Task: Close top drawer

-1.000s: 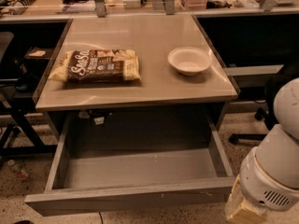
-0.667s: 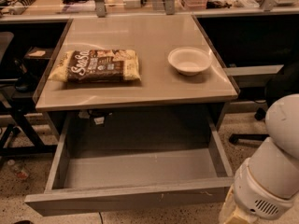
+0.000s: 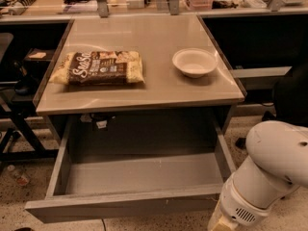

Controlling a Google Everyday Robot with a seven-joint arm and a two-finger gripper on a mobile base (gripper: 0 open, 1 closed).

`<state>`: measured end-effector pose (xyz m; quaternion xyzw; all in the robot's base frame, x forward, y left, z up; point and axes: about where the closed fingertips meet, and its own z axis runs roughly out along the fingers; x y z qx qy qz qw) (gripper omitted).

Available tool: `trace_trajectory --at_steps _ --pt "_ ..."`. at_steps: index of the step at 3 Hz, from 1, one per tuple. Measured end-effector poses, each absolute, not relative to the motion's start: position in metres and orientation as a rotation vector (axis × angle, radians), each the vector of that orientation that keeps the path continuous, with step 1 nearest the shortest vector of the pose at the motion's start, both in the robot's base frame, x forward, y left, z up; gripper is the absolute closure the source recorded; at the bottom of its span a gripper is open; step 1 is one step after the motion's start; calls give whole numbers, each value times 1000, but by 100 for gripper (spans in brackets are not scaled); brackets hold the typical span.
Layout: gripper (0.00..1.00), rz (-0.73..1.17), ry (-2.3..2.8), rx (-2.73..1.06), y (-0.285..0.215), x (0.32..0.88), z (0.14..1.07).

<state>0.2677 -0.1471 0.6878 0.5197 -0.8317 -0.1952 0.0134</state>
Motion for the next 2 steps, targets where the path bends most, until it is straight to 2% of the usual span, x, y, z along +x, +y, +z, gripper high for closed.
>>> trace_trajectory --at_steps 2 --pt "100 -570 -2674 1591 -133 313 661"
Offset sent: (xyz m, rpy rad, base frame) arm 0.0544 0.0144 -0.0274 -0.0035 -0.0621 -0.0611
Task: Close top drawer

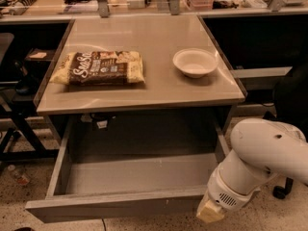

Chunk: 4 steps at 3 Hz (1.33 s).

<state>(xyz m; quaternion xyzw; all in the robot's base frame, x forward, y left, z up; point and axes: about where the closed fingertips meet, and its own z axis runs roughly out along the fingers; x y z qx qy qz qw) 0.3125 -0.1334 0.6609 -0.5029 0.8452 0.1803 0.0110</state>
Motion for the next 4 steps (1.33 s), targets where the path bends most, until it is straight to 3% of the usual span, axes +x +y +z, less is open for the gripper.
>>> trace_trajectory --at_steps 1,4 --pt "100 559 2638 -1560 -133 316 661" --pt "36 559 2638 -1560 -133 315 661"
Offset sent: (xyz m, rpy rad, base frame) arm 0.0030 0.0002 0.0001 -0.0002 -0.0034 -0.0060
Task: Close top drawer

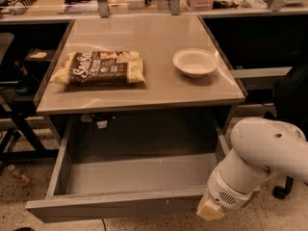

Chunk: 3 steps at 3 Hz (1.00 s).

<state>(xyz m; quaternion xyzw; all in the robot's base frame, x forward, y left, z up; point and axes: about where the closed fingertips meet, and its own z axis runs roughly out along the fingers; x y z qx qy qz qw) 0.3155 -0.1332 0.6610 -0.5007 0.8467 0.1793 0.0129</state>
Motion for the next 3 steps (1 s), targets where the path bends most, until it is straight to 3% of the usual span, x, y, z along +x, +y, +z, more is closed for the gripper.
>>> trace_trajectory --at_steps 1,2,3 --pt "11 559 2638 -1560 -133 315 661" --pt "0 559 2638 -1561 -133 315 661" --pt "0 559 2638 -1561 -133 315 661"
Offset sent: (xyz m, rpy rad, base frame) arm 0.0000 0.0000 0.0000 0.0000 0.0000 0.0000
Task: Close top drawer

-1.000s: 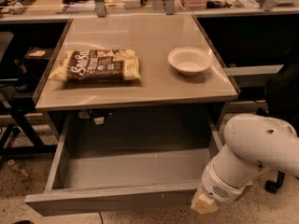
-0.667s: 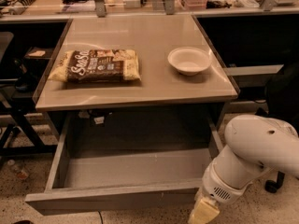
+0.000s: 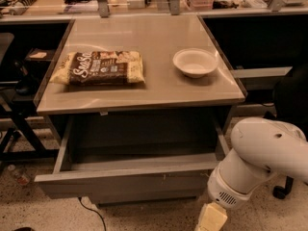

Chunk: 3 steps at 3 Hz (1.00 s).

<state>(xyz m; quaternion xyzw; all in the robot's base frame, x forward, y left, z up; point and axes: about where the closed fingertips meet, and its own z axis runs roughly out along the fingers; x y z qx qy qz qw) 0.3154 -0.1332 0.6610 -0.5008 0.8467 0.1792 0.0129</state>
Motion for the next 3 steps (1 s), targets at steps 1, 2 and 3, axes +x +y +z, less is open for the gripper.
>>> trace_trajectory --at_steps 1,2,3 --pt "19 558 2638 -1561 -133 315 661" --pt "43 558 2638 -1561 -133 315 661" --pt "66 558 2638 -1561 -133 315 661"
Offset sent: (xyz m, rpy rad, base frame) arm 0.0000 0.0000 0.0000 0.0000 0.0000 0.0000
